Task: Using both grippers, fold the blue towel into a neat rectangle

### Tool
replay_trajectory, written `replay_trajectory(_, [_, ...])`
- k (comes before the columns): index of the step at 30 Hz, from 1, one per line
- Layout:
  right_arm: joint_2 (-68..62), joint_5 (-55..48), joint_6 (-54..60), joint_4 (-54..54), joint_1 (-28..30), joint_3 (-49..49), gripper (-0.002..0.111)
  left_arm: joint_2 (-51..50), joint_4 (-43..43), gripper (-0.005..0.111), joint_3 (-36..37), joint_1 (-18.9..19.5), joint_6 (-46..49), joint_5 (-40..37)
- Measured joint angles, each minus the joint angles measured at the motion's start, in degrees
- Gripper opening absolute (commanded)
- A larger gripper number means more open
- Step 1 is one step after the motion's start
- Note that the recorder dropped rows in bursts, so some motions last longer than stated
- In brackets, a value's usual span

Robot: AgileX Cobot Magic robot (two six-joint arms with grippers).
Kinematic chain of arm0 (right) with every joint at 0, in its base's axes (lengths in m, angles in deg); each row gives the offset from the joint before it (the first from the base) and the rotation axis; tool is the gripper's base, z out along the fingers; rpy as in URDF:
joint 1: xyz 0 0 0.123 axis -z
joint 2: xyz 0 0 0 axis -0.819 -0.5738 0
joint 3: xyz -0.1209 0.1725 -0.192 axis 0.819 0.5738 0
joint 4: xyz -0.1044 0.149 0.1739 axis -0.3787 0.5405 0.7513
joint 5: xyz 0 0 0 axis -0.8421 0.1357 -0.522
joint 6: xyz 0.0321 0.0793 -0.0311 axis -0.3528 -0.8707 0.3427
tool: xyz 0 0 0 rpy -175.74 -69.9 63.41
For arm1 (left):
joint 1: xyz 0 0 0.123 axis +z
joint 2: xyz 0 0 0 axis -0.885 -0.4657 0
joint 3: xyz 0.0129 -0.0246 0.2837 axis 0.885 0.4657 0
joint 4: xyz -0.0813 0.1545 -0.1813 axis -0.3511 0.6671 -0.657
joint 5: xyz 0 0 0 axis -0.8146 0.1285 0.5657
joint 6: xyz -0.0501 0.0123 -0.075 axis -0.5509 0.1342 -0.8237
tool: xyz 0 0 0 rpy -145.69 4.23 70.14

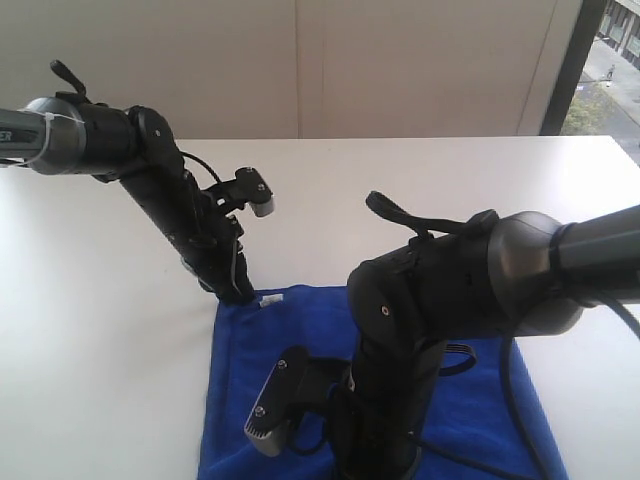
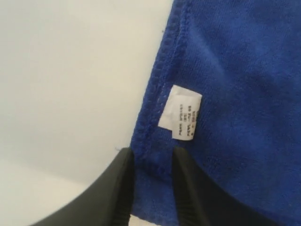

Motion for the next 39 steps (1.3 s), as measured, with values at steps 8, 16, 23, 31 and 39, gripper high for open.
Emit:
replay_trajectory(8, [0.0,0.0,-0.12,0.0,0.0,0.0,0.022,0.0,1.64,0.034,0.0,0.0,-11.96,0.72])
replay_trajectory(16, [0.0,0.0,-0.12,0.0,0.0,0.0,0.022,0.0,-3.48,0.034,0.0,0.0,-13.94,-0.25])
replay_trajectory(23, [0.0,0.0,-0.12,0.0,0.0,0.0,0.022,0.0,-3.87,0.034,0.0,0.0,-17.88,-0.39])
replay_trajectory(31, [0.0,0.0,-0.23,0.0,0.0,0.0,0.022,-0.11,-3.38,0.034,0.0,0.69,-24.22,-3.14])
replay_trajectory(39, [0.0,0.0,-0.23,0.0,0.0,0.0,0.022,-0.11,-5.03,0.034,1.52,2.66,-25.99,-5.15])
